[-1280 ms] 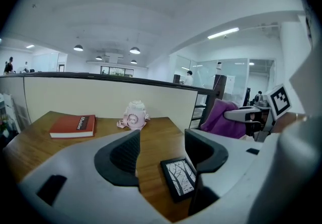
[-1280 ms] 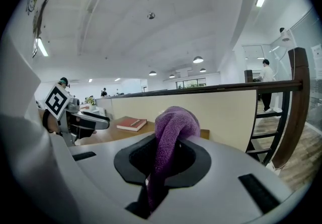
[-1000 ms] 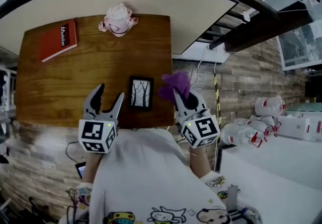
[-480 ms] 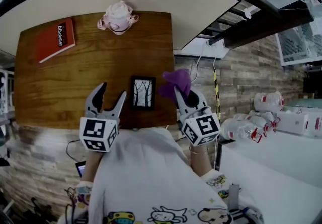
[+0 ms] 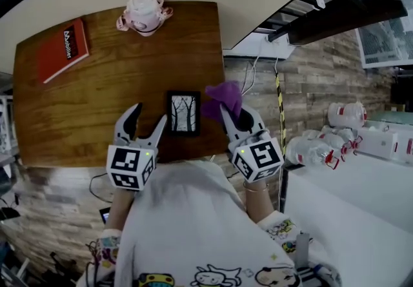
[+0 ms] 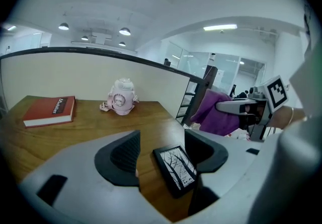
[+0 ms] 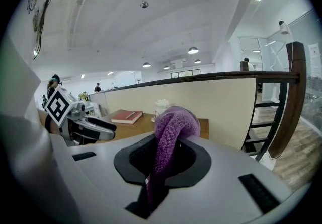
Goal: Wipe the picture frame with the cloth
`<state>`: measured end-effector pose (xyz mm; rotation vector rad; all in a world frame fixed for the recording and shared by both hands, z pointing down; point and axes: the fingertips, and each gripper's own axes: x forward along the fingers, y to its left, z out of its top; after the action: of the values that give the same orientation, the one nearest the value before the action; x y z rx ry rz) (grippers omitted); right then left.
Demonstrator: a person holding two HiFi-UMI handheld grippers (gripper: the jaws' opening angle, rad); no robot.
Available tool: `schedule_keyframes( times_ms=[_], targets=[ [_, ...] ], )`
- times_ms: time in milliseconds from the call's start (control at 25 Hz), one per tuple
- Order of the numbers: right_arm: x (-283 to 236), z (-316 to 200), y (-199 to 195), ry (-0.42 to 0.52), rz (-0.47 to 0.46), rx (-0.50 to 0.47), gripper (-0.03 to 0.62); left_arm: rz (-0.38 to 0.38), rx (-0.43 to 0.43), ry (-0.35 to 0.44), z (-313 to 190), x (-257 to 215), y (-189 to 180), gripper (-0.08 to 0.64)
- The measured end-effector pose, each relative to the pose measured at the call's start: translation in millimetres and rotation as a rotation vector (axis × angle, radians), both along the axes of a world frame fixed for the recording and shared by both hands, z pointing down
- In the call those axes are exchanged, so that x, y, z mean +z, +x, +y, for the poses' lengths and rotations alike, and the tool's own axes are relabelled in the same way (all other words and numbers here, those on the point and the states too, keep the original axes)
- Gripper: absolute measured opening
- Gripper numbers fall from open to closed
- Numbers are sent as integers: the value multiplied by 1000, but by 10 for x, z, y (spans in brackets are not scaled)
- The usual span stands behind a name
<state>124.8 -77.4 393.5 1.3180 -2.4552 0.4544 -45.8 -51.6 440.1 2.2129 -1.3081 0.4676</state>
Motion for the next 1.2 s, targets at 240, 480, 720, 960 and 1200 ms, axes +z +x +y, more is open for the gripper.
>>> schedule_keyframes(
  times_ms=[240, 480, 720, 960, 1200],
  targets=[
    [117, -6, 29, -24, 2, 18, 26, 2, 41, -52, 23, 265, 134, 253],
    [249, -17, 8, -45, -6, 24, 26, -3, 55, -90, 25, 527, 207, 253],
    [383, 12, 5, -63, -13, 35, 26, -8, 79, -134, 90, 791, 291, 253],
    [525, 22, 14, -85, -12, 44, 26, -24, 108, -169, 147, 1046, 349, 225],
    [607, 15, 62, -104, -13, 56, 26, -55, 154, -207, 208, 1249, 434, 189]
  ],
)
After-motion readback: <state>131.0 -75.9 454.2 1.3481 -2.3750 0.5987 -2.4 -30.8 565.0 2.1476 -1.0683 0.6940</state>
